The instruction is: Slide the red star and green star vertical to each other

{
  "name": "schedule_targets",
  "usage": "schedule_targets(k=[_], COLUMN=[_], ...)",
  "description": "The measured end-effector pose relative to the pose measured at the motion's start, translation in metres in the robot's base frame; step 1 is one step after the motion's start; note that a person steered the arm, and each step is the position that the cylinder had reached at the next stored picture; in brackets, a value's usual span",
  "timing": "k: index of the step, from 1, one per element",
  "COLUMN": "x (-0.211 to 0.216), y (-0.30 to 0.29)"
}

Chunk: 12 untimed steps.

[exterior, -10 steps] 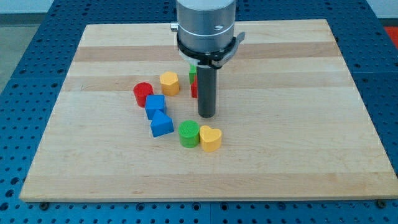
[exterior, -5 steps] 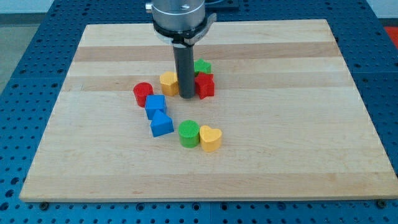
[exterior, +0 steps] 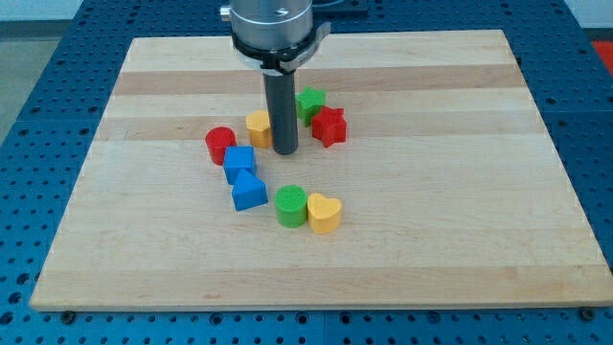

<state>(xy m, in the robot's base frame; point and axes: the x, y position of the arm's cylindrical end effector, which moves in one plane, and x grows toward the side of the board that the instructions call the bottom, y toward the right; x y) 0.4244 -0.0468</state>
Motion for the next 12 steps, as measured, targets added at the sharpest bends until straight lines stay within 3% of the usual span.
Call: schedule_targets(k=[3, 4, 5, 6, 7, 9, 10, 12], x=[-0.034, -0.034, -0.026, 0.016, 0.01, -0.118, -0.092, -0.083], y=[0.021, 0.055, 0.052, 0.029, 0.029, 0.03, 0.049, 0.05])
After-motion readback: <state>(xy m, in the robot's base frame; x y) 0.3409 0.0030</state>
